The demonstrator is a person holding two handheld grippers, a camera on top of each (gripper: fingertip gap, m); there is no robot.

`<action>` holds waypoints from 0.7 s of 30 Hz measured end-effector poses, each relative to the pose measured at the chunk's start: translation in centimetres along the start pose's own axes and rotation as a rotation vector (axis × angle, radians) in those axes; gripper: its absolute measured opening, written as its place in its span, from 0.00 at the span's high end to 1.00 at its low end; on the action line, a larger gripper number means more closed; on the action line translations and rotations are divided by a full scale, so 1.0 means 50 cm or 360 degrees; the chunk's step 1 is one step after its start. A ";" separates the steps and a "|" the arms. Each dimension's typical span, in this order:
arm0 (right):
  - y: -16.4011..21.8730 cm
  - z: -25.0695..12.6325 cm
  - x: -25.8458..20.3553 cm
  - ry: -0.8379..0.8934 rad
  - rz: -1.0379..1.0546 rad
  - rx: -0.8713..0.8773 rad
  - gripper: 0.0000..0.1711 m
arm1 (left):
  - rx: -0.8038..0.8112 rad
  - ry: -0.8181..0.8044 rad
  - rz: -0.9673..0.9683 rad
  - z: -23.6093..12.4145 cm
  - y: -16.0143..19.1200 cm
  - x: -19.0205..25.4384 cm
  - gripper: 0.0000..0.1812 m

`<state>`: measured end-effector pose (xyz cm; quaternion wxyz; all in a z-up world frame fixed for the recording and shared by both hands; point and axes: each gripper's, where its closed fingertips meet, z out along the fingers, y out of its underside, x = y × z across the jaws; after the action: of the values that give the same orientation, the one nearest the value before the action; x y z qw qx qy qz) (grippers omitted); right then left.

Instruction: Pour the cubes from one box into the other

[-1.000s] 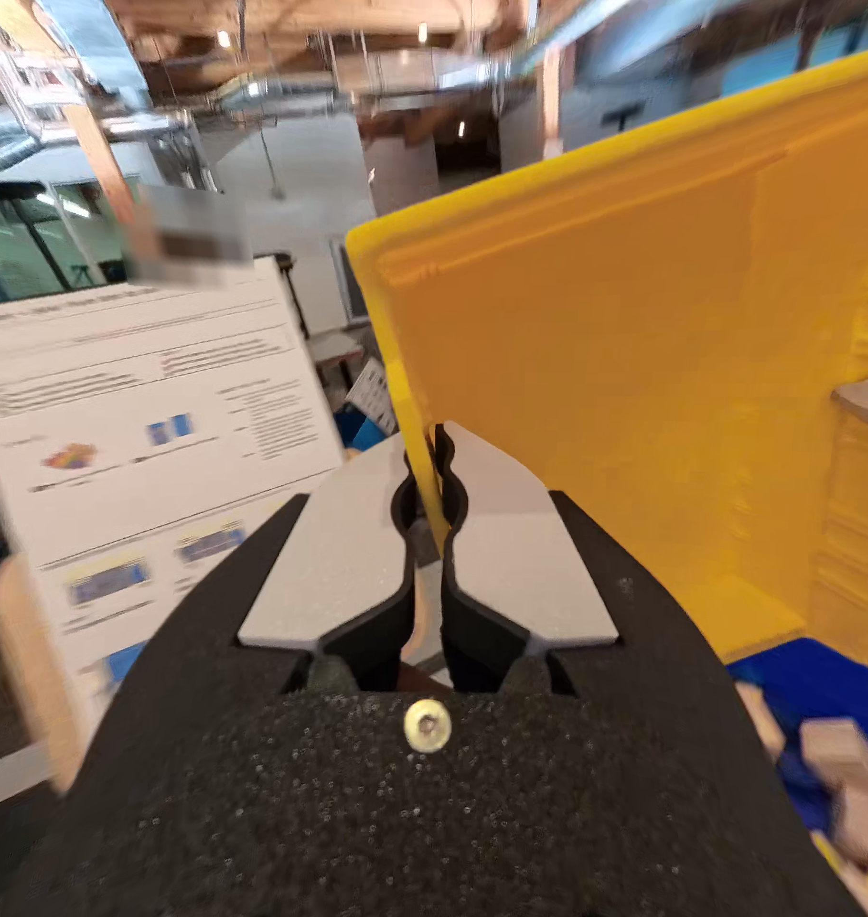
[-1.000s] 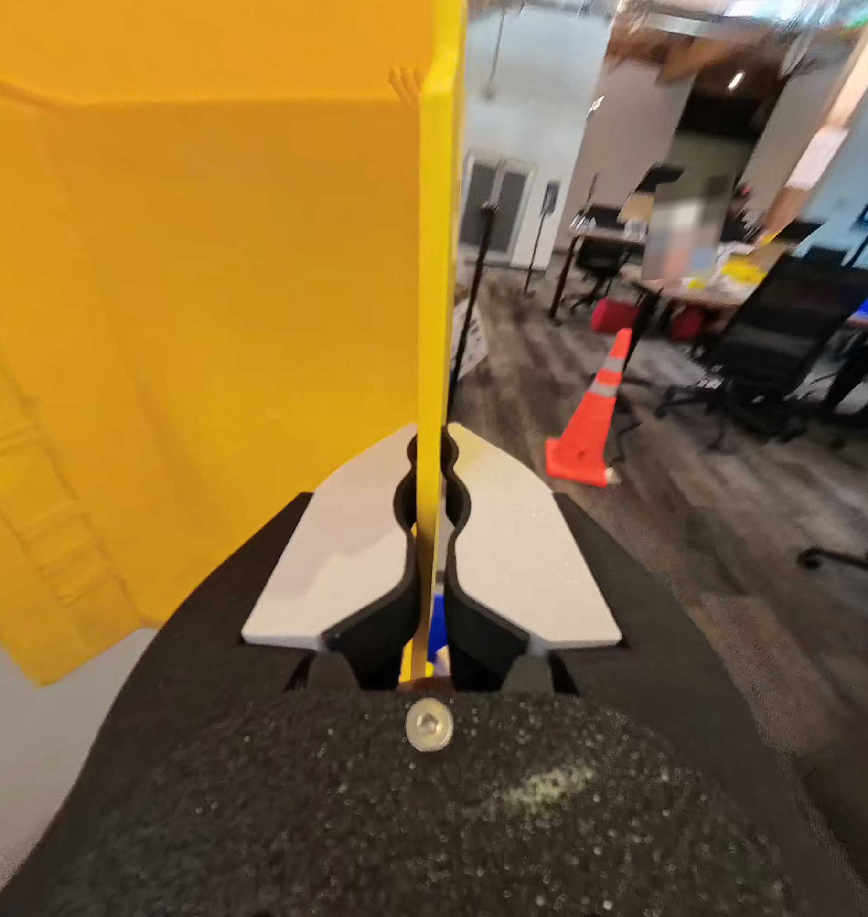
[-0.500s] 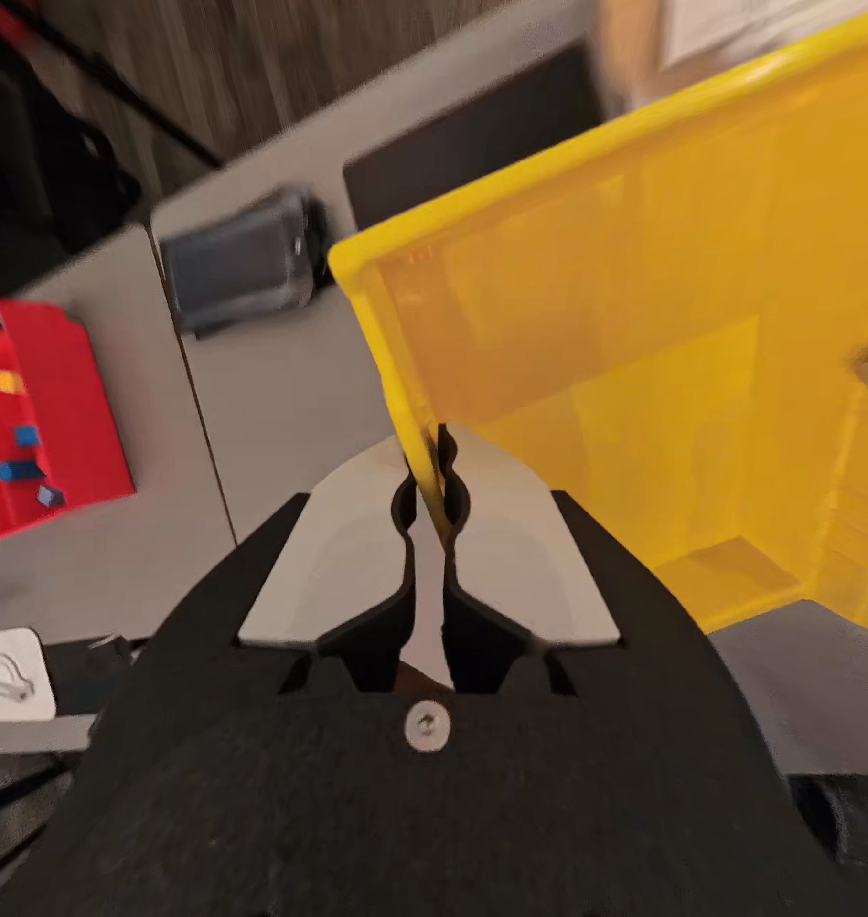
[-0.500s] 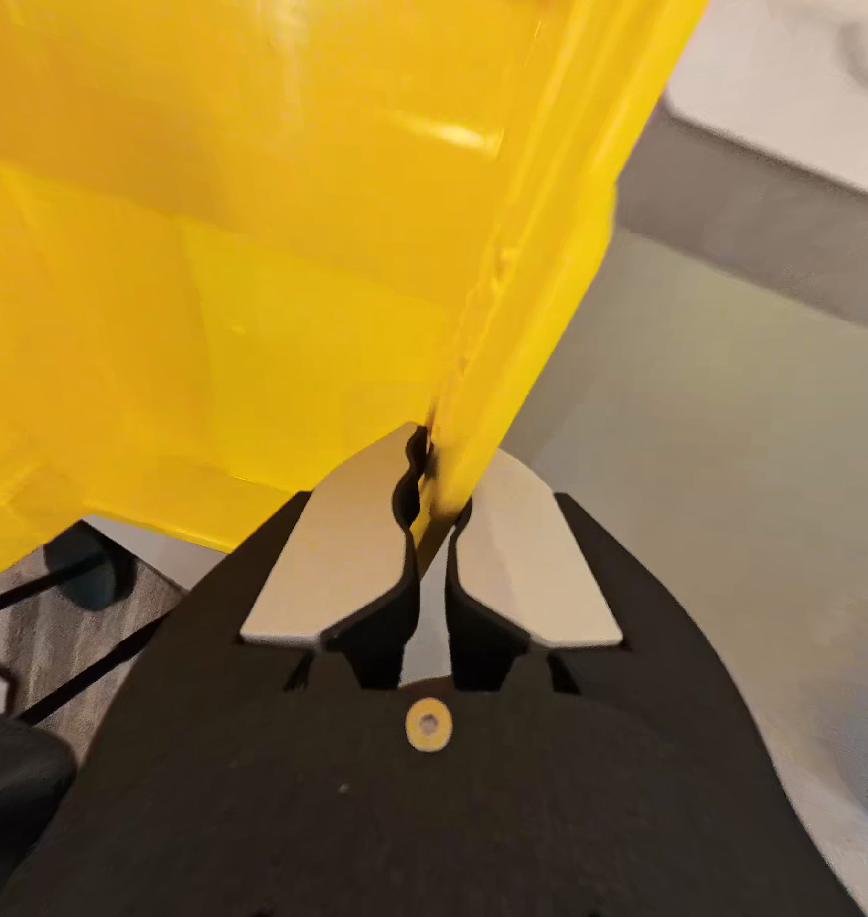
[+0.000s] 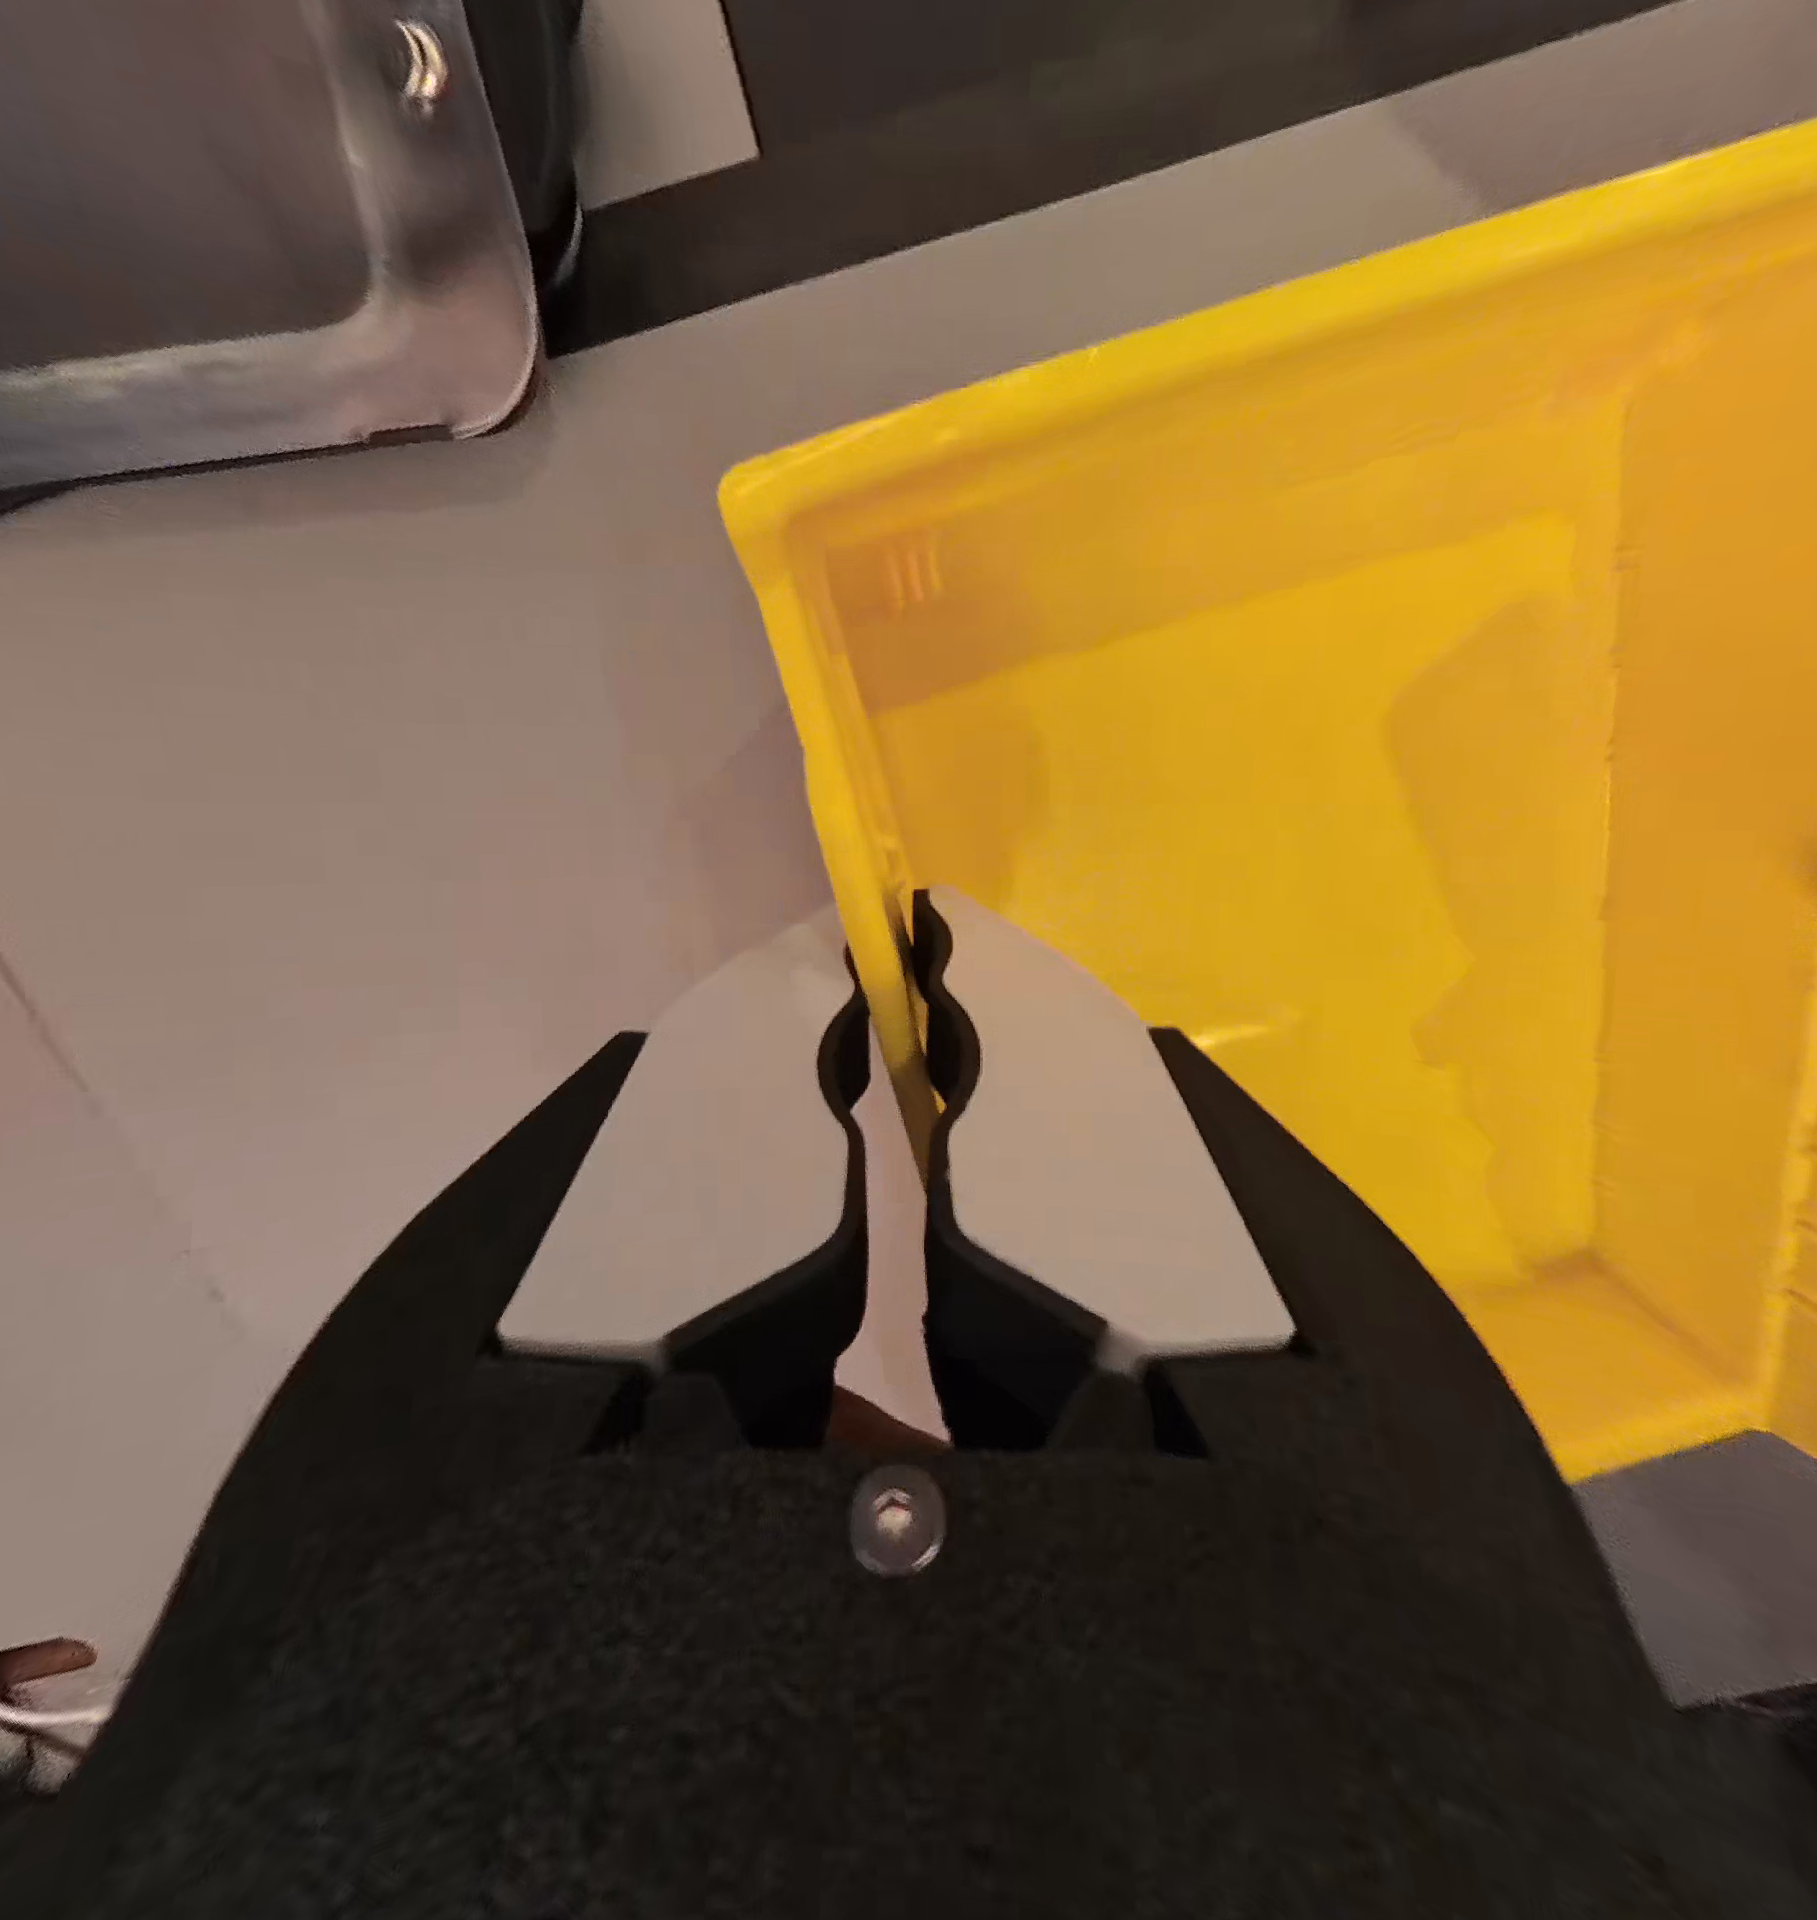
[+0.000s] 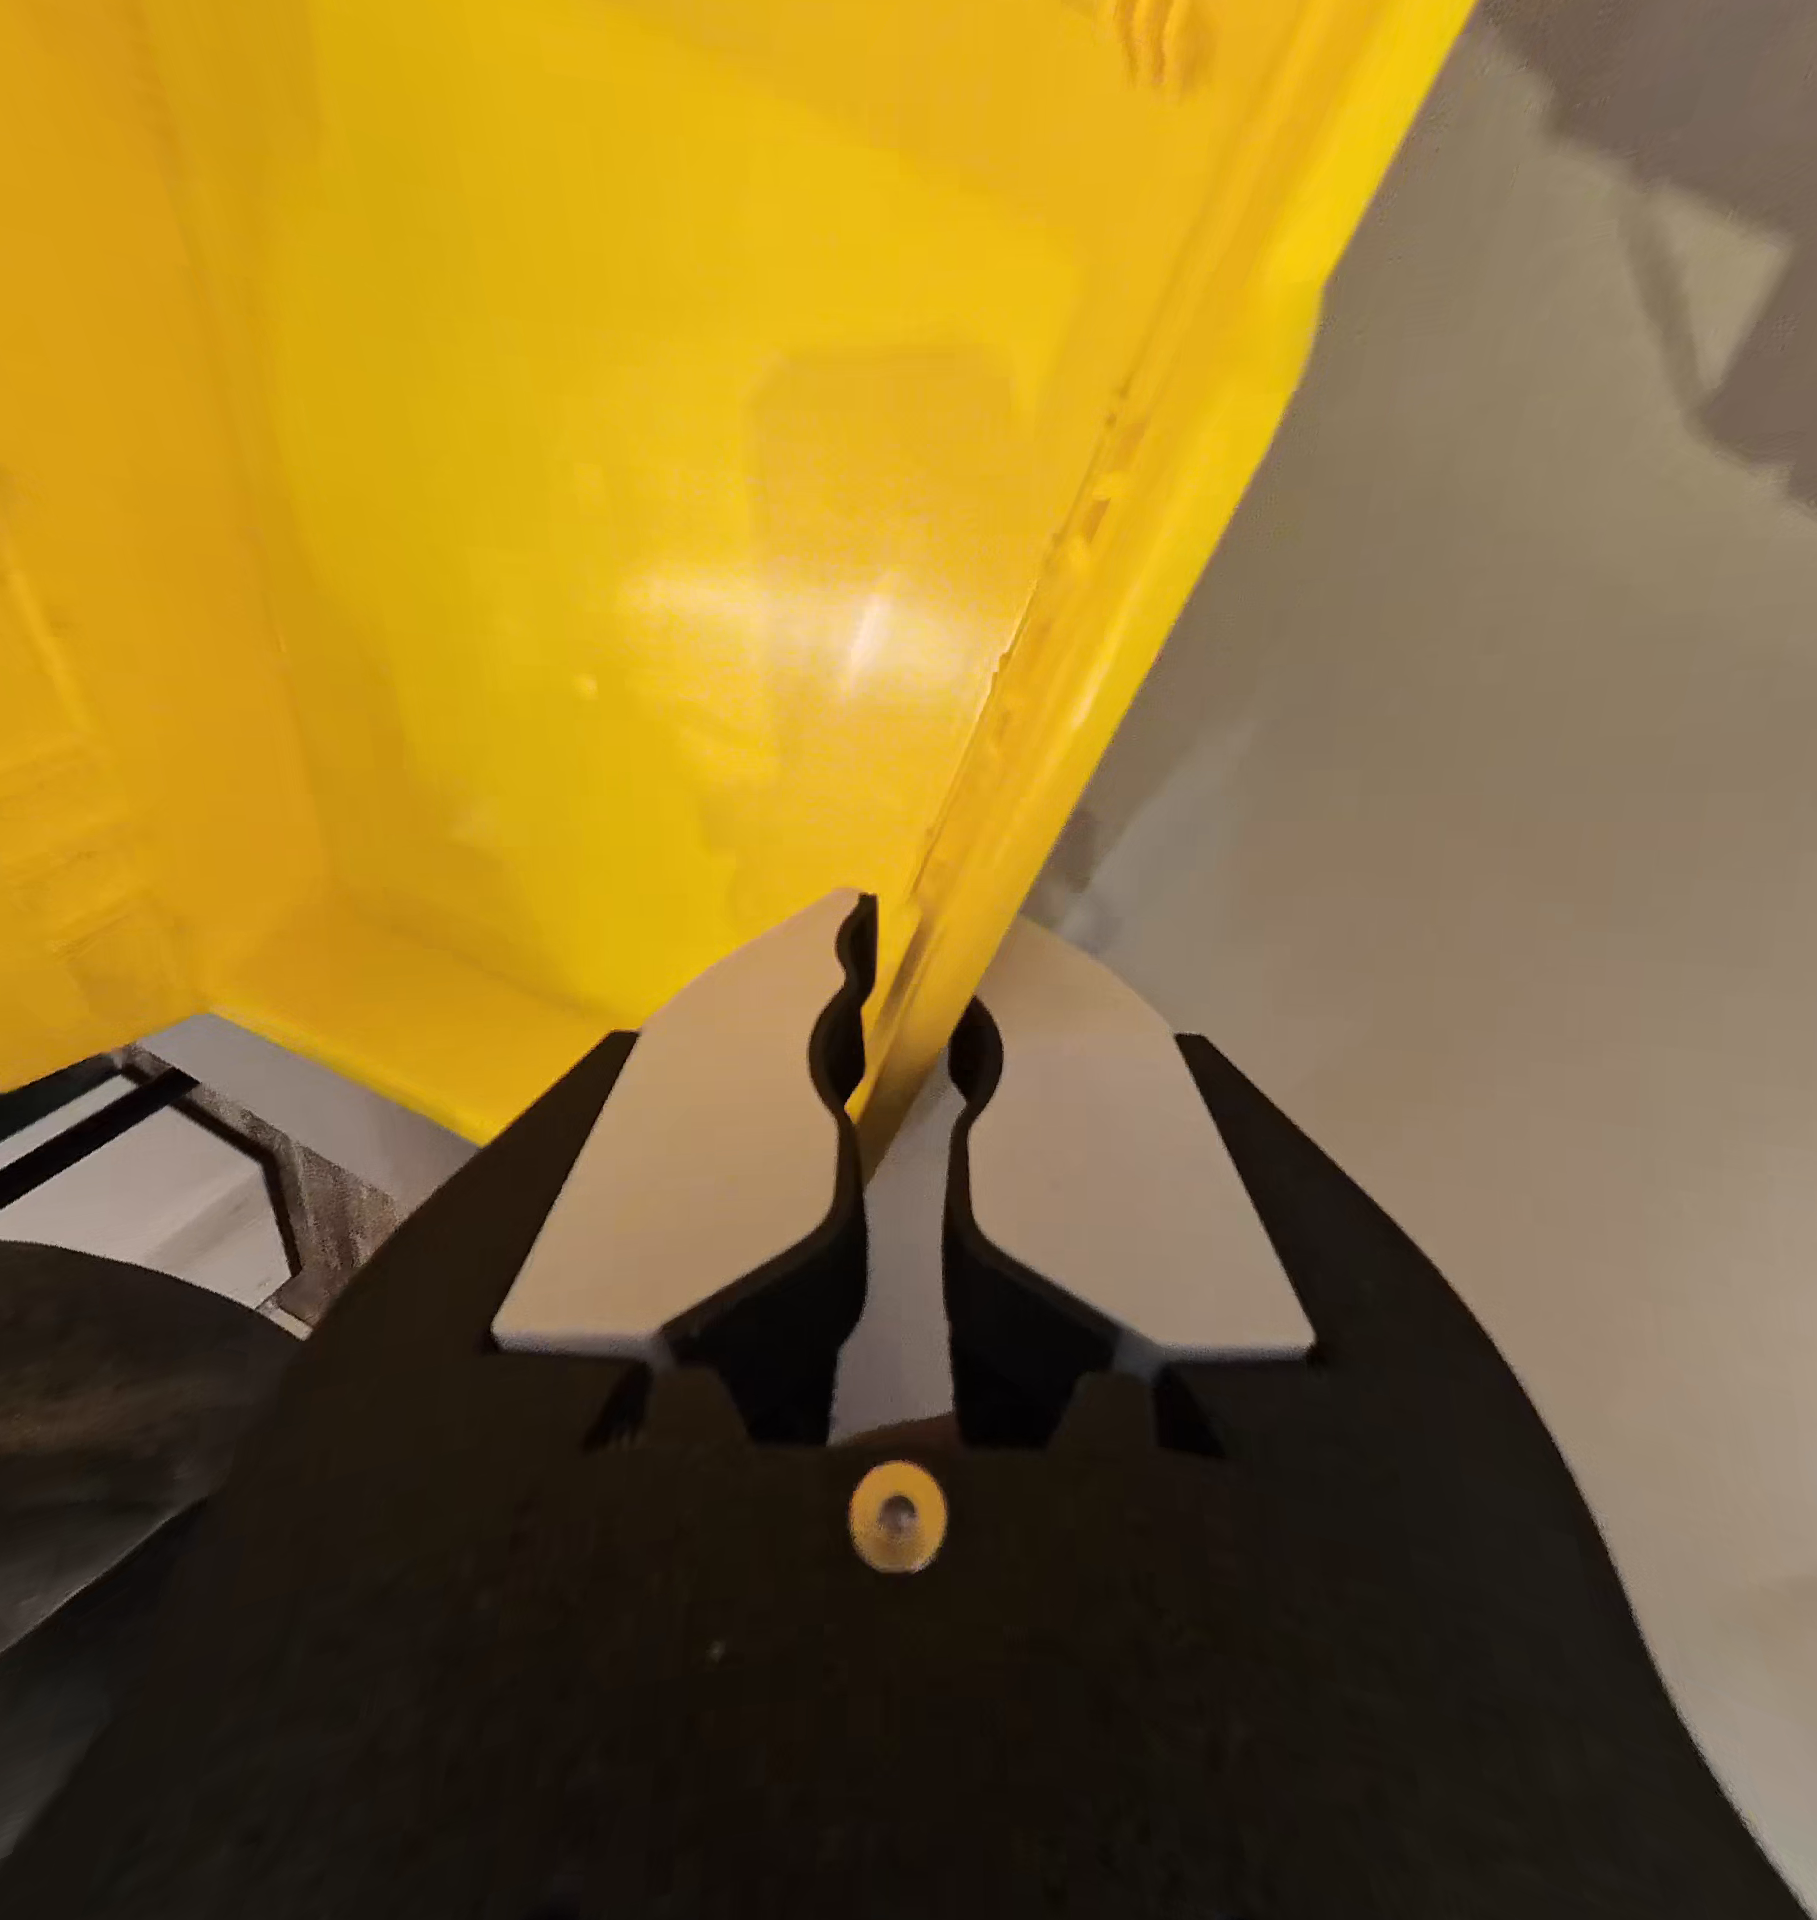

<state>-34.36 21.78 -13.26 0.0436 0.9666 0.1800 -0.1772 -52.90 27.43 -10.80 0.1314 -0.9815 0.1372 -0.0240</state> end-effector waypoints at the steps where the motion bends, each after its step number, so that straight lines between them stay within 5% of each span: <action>1: -0.001 0.009 0.003 0.0003 -0.0004 -0.0005 0.93 | -0.0017 0.0002 -0.0007 0.014 0.003 -0.001 0.97; 7: -0.004 -0.002 -0.009 -0.0070 -0.0082 0.0118 0.90 | 0.0015 -0.0046 -0.0105 0.038 0.022 -0.016 0.95; 12: 0.014 -0.147 -0.042 -0.0357 -0.0268 0.0703 0.88 | 0.0260 -0.0251 -0.0111 -0.073 0.019 -0.028 0.84; 17: 0.156 -0.318 0.052 -0.0401 -0.0525 0.1348 0.86 | 0.0666 -0.0161 -0.0161 -0.216 0.046 0.080 0.82; 21: 0.345 -0.371 0.256 -0.0153 -0.0540 0.1574 0.82 | 0.0816 -0.0414 -0.0011 -0.264 0.149 0.173 0.82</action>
<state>-10.85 12.70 -0.19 -0.4390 0.8197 0.2268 -0.2899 -47.64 14.82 0.08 0.3917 -0.9115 0.1054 0.0677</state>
